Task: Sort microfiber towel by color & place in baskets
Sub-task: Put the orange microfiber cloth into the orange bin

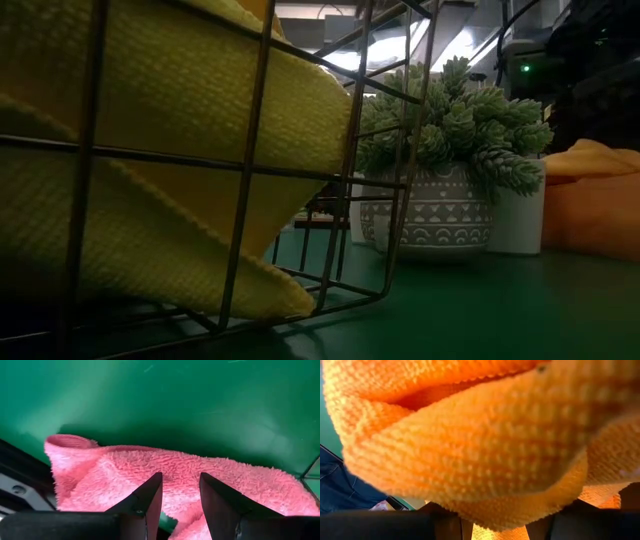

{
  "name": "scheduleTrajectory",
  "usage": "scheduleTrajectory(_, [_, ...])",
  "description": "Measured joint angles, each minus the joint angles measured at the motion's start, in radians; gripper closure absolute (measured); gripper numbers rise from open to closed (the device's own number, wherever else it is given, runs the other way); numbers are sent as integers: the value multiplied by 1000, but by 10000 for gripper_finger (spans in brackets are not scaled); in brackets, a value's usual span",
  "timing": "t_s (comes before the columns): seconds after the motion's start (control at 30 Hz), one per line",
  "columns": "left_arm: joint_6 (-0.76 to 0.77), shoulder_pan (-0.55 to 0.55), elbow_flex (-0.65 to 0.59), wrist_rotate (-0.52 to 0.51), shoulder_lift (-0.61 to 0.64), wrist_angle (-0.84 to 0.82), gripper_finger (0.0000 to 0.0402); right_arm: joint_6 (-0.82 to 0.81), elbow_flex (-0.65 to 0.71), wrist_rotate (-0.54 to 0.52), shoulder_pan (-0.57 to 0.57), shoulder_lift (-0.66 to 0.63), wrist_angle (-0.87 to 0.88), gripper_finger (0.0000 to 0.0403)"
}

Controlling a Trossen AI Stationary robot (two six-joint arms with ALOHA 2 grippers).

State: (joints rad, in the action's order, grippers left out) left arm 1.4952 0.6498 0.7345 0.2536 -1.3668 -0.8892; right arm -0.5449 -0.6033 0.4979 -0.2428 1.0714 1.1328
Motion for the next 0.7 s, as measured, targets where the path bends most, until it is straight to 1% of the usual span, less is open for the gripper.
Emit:
scheduleTrajectory(0.23, [48, 39, 0, -6, -77, 20, 278, 0, 0, 0, 0, 0, 0, 269])
scheduleTrajectory(0.5, [47, 63, 6, -13, -191, 22, 278, 2, 0, 0, 0, 0, 0, 269])
scheduleTrajectory(0.63, [40, 64, 8, -26, -213, 23, 278, 4, 0, 0, 0, 0, 0, 269])
scheduleTrajectory(0.7, [39, 64, 8, -29, -213, 27, 284, 4, 0, 0, 0, 0, 0, 269])
